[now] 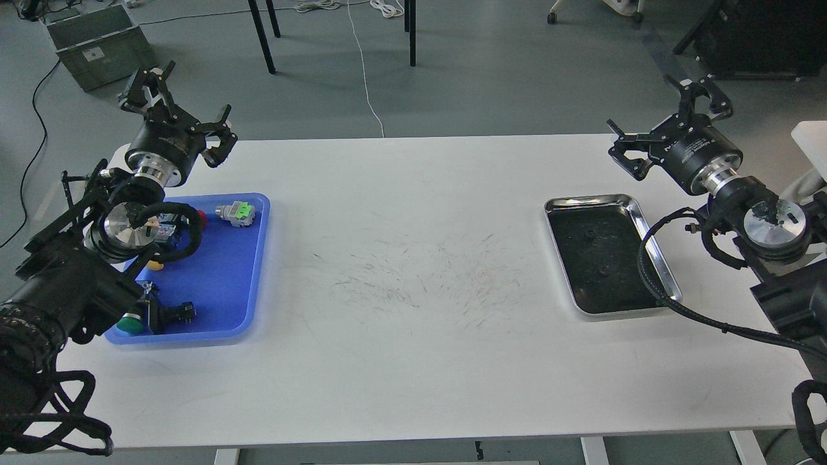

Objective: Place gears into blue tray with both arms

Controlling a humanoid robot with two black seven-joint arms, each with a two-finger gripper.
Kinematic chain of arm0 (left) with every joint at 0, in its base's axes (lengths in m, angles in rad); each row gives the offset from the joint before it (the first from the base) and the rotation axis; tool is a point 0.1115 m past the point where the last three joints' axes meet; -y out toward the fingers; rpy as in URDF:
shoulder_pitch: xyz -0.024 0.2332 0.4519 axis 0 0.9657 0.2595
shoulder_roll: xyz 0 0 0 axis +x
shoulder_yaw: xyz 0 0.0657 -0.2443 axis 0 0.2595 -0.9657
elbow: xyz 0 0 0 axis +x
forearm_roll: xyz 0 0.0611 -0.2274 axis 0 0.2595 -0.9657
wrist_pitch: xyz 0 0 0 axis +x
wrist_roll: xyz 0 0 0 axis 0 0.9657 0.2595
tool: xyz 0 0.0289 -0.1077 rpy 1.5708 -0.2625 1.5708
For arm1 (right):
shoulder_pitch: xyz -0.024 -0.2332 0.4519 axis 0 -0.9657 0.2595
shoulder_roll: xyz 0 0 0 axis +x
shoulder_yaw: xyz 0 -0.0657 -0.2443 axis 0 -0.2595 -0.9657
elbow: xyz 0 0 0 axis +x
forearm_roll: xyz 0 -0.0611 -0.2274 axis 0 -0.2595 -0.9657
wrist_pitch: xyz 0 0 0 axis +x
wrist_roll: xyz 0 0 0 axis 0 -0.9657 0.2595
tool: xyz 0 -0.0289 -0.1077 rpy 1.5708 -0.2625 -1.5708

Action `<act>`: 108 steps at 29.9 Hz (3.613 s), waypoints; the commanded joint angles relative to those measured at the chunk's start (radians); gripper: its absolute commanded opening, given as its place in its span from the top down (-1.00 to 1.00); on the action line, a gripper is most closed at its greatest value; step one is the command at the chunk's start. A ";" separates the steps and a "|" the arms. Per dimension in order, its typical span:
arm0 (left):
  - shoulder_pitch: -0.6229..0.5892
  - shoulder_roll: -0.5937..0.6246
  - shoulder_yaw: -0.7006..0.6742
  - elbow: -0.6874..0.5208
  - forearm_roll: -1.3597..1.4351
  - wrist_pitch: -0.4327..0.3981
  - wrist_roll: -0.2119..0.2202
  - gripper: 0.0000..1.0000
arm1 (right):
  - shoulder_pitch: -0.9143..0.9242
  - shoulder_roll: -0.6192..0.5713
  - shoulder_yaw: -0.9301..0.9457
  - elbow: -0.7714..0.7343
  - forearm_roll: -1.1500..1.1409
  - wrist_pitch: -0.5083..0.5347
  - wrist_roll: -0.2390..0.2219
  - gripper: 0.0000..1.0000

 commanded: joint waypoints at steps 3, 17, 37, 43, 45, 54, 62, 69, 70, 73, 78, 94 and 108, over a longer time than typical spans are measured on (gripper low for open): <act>-0.001 -0.001 0.000 -0.001 0.000 -0.005 0.000 -0.98 | 0.000 0.000 -0.002 0.005 0.000 0.004 0.002 -0.98; -0.004 0.003 -0.003 0.002 -0.003 0.001 0.000 -0.98 | 0.002 0.009 0.005 -0.001 0.000 0.007 0.027 -0.98; 0.004 -0.007 0.007 0.013 0.023 -0.002 0.000 -0.98 | 0.002 -0.003 -0.011 -0.004 -0.012 0.059 0.030 -0.98; 0.004 -0.006 0.007 0.009 0.037 -0.022 -0.007 -0.98 | 0.016 -0.060 -0.085 0.002 -0.012 0.061 0.029 -0.98; 0.004 -0.001 0.007 0.009 0.049 -0.026 -0.012 -0.98 | 0.025 -0.089 -0.122 0.008 -0.012 0.062 0.027 -0.98; 0.007 0.003 0.007 0.009 0.060 -0.026 -0.012 -0.98 | 0.092 -0.196 -0.273 0.042 -0.017 0.062 0.019 -0.98; 0.007 0.017 0.006 0.009 0.059 -0.028 -0.013 -0.98 | 0.379 -0.328 -0.756 0.097 -0.170 0.062 -0.008 -0.98; 0.007 0.020 0.006 0.009 0.059 -0.020 -0.016 -0.98 | 0.624 -0.324 -1.108 0.145 -0.432 0.045 -0.017 -0.98; 0.005 0.022 0.006 0.009 0.059 -0.022 -0.016 -0.98 | 0.637 -0.322 -1.126 0.146 -0.468 0.045 -0.017 -0.98; 0.007 0.039 0.006 0.009 0.059 -0.026 -0.016 -0.98 | 0.655 -0.299 -1.174 0.150 -0.598 0.041 -0.019 -0.98; 0.007 0.051 0.006 0.009 0.059 -0.028 -0.016 -0.98 | 0.675 -0.261 -1.286 0.179 -0.811 0.038 -0.031 -0.98; 0.007 0.074 0.006 0.007 0.057 -0.029 -0.016 -0.98 | 0.654 0.000 -1.562 0.073 -0.989 0.010 -0.030 -0.97; 0.010 0.077 0.006 0.009 0.059 -0.031 -0.016 -0.98 | 0.577 0.086 -1.568 -0.042 -0.991 -0.066 -0.024 -0.93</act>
